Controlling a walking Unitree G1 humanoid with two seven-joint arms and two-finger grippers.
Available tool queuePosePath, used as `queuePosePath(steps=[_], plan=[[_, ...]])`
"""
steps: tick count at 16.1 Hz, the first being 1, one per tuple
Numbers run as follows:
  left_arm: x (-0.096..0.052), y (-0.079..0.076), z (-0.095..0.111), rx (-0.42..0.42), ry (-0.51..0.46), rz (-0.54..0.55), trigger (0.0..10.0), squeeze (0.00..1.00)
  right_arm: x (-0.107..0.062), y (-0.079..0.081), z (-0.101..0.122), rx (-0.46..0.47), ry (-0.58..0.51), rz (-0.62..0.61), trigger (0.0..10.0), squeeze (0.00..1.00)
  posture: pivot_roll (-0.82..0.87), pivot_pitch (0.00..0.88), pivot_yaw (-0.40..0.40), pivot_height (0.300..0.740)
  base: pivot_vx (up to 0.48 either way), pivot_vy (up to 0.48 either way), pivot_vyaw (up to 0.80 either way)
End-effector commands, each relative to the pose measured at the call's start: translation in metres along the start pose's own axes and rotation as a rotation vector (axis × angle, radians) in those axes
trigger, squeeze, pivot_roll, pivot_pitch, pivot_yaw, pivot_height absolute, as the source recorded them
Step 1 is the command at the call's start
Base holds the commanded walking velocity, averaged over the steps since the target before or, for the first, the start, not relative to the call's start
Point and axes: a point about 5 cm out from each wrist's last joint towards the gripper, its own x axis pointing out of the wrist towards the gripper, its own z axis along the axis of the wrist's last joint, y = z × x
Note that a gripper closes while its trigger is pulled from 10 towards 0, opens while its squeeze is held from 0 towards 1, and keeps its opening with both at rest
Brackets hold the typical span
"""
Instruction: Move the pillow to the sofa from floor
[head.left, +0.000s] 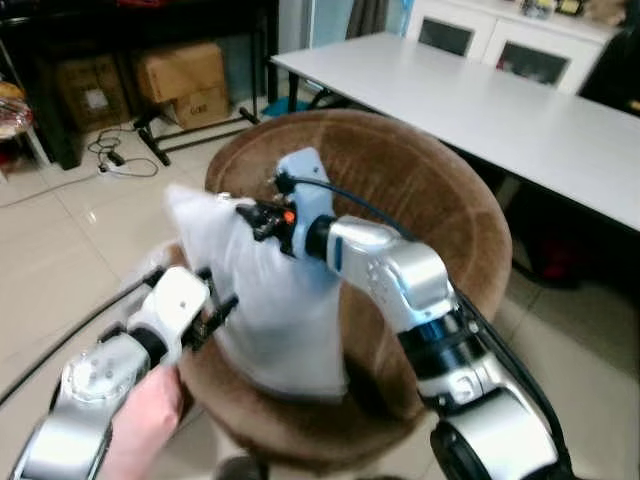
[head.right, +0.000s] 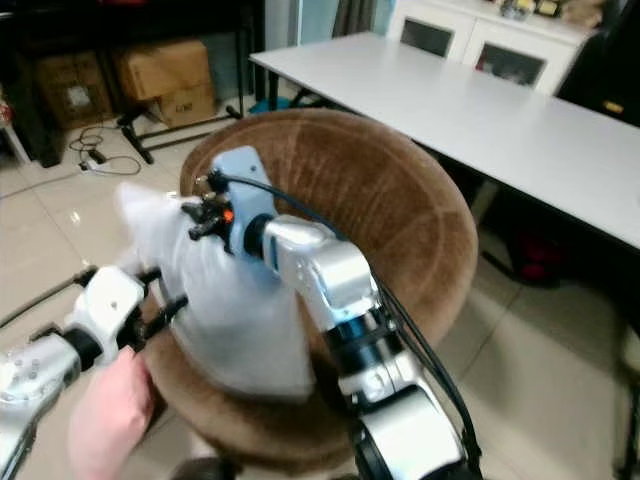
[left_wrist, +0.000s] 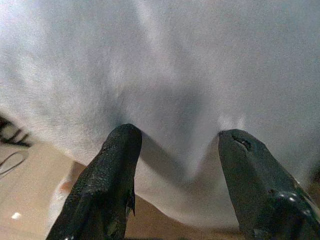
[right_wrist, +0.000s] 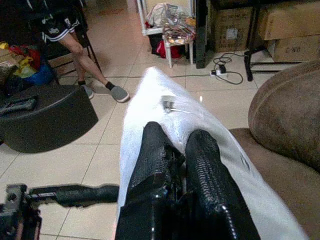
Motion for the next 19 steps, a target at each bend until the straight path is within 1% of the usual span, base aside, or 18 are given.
queuePosePath(steps=[1, 4, 6, 8, 9, 10, 11, 12, 13, 14, 15, 17, 19], plan=[[0.002, 0.001, 0.008, 0.017, -0.024, -0.005, 10.0, 0.0, 0.005, 0.014, 0.021, -0.004, -0.063, 0.063, 10.0, 0.0, 0.0, 0.0, -0.059, 0.74, 0.0, 0.0, 0.0], [0.0, -0.002, 0.008, 0.011, -0.027, -0.008, 10.0, 0.0, 0.01, 0.014, 0.021, -0.004, -0.053, 0.072, 10.0, 0.0, 0.01, 0.0, -0.072, 0.74, 0.0, 0.0, 0.0], [0.0, -0.002, 0.008, 0.003, -0.036, 0.017, 10.0, 0.0, 0.01, 0.013, 0.021, -0.006, -0.06, 0.067, 10.0, 0.0, 0.01, 0.0, -0.075, 0.74, 0.0, 0.0, 0.0], [0.005, 0.003, 0.015, 0.004, -0.063, 0.122, 10.0, 0.0, 0.002, 0.007, 0.021, 0.026, -0.123, 0.051, 10.0, 0.0, 0.03, 0.0, -0.081, 0.74, 0.0, 0.0, 0.0], [0.006, 0.008, 0.018, -0.012, -0.083, 0.181, 10.0, 0.0, -0.01, -0.003, 0.017, 0.064, -0.167, 0.018, 10.0, 0.0, 0.03, 0.0, -0.075, 0.74, 0.0, 0.0, 0.0], [0.007, 0.01, 0.019, -0.022, -0.092, 0.208, 10.0, 0.0, -0.016, -0.008, 0.015, 0.087, -0.187, -0.001, 10.0, 0.0, 0.03, 0.0, -0.075, 0.74, 0.0, 0.0, 0.0], [0.011, 0.013, 0.025, -0.08, -0.142, 0.278, 10.0, 0.0, -0.045, -0.03, -0.003, 0.137, -0.218, -0.097, 10.0, 0.0, 0.01, 0.0, -0.051, 0.74, 0.0, 0.0, 0.0], [0.012, 0.013, 0.026, -0.097, -0.154, 0.28, 10.0, 0.0, -0.051, -0.034, -0.007, 0.144, -0.224, -0.122, 10.0, 0.0, 0.0, 0.0, -0.041, 0.74, 0.0, 0.0, 0.0], [0.016, 0.01, 0.031, -0.11, -0.176, 0.269, 10.0, 0.0, -0.061, -0.038, -0.012, 0.158, -0.242, -0.162, 10.0, 0.0, -0.03, 0.0, -0.02, 0.74, 0.0, 0.0, 0.0], [0.021, 0.007, 0.035, -0.121, -0.198, 0.25, 10.0, 0.0, -0.068, -0.039, -0.015, 0.163, -0.264, -0.196, 10.0, 0.0, -0.04, 0.0, -0.01, 0.74, 0.0, 0.0, 0.0], [0.024, 0.005, 0.038, -0.126, -0.211, 0.236, 10.0, 0.0, -0.07, -0.037, -0.015, 0.167, -0.277, -0.207, 10.0, 0.0, -0.04, 0.0, -0.003, 0.74, 0.0, 0.0, 0.8], [0.026, 0.006, 0.041, -0.127, -0.221, 0.235, 10.0, 0.0, -0.069, -0.03, -0.015, 0.128, -0.272, -0.189, 10.0, 0.0, -0.04, 0.0, -0.001, 0.74, 0.302, 0.0, 0.8], [0.025, 0.008, 0.042, -0.127, -0.224, 0.239, 10.0, 0.0, -0.065, -0.026, -0.014, 0.123, -0.27, -0.171, 10.0, 0.0, -0.02, 0.0, -0.01, 0.74, 0.349, 0.0, 0.8]])
